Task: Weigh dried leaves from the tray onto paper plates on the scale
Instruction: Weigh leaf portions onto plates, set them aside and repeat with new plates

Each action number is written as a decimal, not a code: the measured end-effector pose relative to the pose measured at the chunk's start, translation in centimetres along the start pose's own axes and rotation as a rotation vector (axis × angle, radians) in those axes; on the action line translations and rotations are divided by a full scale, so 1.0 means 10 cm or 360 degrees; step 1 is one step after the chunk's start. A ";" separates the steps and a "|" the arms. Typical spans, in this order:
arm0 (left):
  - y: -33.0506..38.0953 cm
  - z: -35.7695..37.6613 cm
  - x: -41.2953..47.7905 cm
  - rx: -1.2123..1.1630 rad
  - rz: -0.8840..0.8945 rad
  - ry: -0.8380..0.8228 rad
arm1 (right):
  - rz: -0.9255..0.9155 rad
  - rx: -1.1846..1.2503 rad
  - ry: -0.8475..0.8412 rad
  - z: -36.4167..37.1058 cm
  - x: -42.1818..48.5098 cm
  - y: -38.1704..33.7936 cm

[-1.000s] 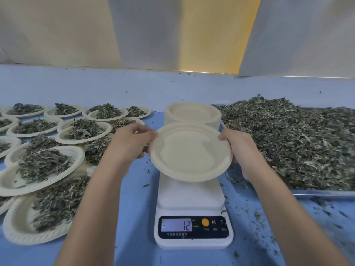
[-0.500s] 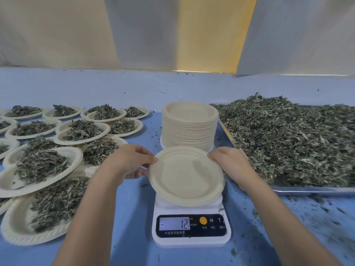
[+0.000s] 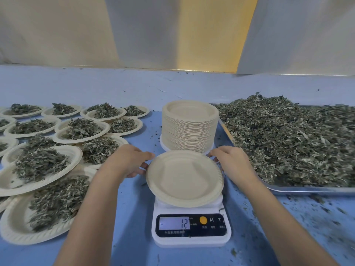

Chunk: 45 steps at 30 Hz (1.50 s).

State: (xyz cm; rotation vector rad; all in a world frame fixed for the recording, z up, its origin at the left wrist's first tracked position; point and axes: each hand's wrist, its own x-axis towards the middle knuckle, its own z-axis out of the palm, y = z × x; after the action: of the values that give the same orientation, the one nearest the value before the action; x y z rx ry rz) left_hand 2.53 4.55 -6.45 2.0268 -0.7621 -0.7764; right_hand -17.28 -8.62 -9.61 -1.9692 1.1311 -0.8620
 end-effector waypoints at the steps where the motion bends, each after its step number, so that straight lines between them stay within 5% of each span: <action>1: 0.00 0.01 0.01 0.0004 0.0068 0.0075 | -0.0006 -0.0003 0.0043 0.00 0.01 0.01; 7: 0.17 0.16 -0.04 -0.0226 0.0577 0.0444 | -0.0045 0.0094 0.0108 -0.04 0.04 0.03; 12: 0.54 0.55 -0.18 -0.0577 0.0653 0.0062 | -0.0023 0.0132 0.0195 -0.16 0.14 0.11; 19: 0.98 1.05 -0.31 -0.0490 0.0830 -0.0237 | 0.0168 0.0199 0.0145 -0.69 0.32 0.37; 26: 1.18 1.28 -0.25 -0.0355 0.0888 -0.0261 | 0.0726 -0.0579 -0.0752 -1.01 0.34 0.48; 28: 1.21 1.32 -0.24 -0.0414 0.0842 -0.0298 | 0.0732 -0.0642 -0.0813 -0.98 0.38 0.49; 33: 1.25 1.42 -0.21 -0.0540 0.0755 -0.0352 | 0.0212 -0.0807 -0.0393 -0.84 0.58 0.55; 36: 1.29 1.46 -0.20 -0.0550 0.0749 -0.0365 | 0.0069 -0.0722 0.0117 -0.78 0.64 0.62; 40: 1.34 1.54 -0.23 -0.0568 0.0750 -0.0420 | -0.0067 -0.1307 0.0791 -0.84 0.71 0.72; 45: 1.33 1.66 -0.23 -0.0553 0.0751 -0.0452 | 0.0517 -0.1415 0.0560 -0.85 0.72 0.79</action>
State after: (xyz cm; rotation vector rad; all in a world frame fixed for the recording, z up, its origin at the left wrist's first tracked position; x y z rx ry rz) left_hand -14.34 -8.00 -2.59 1.3696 -1.1282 -0.8533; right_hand -24.70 -20.06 -10.09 -2.2238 2.2590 -0.5772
